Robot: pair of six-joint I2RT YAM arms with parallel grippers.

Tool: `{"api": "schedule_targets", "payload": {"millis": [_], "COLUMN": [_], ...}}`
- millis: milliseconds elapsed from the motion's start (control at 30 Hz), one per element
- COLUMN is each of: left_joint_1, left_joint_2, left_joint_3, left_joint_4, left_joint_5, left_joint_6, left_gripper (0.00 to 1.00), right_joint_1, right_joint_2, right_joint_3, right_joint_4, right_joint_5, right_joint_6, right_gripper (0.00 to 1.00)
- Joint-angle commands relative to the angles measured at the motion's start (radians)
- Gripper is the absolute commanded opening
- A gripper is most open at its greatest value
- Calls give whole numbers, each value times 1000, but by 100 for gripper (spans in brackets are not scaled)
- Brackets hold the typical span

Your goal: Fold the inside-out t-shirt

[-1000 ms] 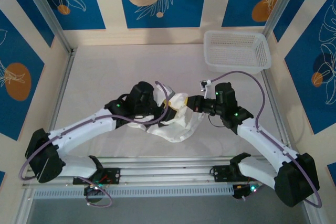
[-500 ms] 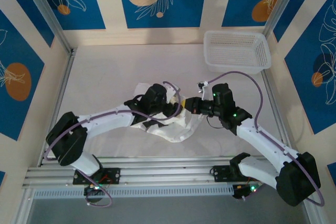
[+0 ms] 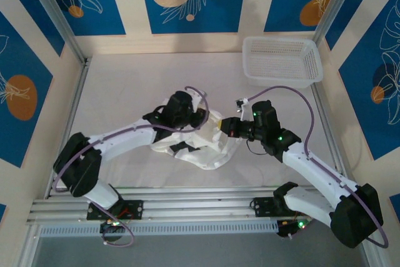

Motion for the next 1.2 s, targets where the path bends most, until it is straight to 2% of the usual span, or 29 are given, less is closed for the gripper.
{"api": "schedule_targets", "payload": {"millis": [0,33,267,300,333,433,600,767,867,967,1100,1167], "left_joint_1": [51,62,97,98,98,97,97,97,99,106,124,137], "left_joint_2": [-102,-111,-122,-118,-114,-105,-109,-108,-131,-143,-146,-152], "left_joint_3": [5,10,45,57,68,96,109,138,140,180,207,196], "left_joint_4": [38,23,-83,-100,-113,-121,-84,-134,-153,-260,-355,-352], "left_joint_5": [128,155,283,315,354,481,577,570,524,431,392,401], "left_joint_6": [-82,-80,6,19,30,24,-23,-18,-19,13,70,71], "left_gripper": [5,0,0,0,0,0,0,0,0,0,0,0], "right_joint_1": [-16,-15,-21,-21,-18,10,108,150,152,141,100,73], "right_joint_2": [-9,-6,-6,-8,-10,-10,22,82,114,121,69,25], "right_joint_3": [-12,-14,-2,0,5,29,48,83,104,122,112,84], "right_joint_4": [-74,-76,-84,-94,-109,-140,-25,63,58,-9,-54,-71], "right_joint_5": [24,18,13,27,53,174,280,275,352,426,247,185], "right_joint_6": [-23,-27,-81,-106,-135,-238,-476,-567,-525,-418,-300,-255], "right_gripper": [0,0,0,3,10,36,41,47,46,43,41,34]}}
